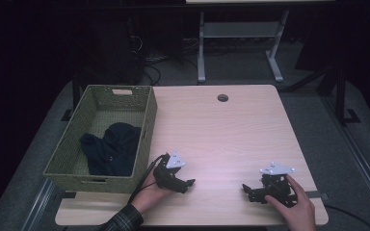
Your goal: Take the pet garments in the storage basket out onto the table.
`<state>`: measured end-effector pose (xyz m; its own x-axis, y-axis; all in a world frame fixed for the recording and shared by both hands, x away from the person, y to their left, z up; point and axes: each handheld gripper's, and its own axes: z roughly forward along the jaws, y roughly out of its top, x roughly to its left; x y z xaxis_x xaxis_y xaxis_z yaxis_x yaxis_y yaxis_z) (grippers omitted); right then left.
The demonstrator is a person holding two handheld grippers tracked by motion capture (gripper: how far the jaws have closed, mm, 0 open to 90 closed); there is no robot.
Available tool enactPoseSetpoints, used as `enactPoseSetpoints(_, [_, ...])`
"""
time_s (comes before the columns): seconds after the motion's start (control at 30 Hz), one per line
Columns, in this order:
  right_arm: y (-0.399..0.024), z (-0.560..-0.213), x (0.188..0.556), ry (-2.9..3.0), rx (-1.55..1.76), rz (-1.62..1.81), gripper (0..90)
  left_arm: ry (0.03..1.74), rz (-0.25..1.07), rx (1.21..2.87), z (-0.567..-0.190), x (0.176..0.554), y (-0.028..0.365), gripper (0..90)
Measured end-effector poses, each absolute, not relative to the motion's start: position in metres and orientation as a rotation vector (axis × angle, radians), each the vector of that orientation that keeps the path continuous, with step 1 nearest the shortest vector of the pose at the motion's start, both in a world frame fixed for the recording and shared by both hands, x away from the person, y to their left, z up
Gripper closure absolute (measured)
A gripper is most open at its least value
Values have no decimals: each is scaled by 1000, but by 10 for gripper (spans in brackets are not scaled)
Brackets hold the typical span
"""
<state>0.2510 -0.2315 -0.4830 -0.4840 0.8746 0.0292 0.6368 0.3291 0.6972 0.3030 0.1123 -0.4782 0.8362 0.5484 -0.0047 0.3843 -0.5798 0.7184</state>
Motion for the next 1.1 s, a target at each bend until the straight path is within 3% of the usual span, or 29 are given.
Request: enactPoseSetpoints(1.1, [-232,-483,251,2250,1342,936,0,716,282,2274,-461,309,112,135])
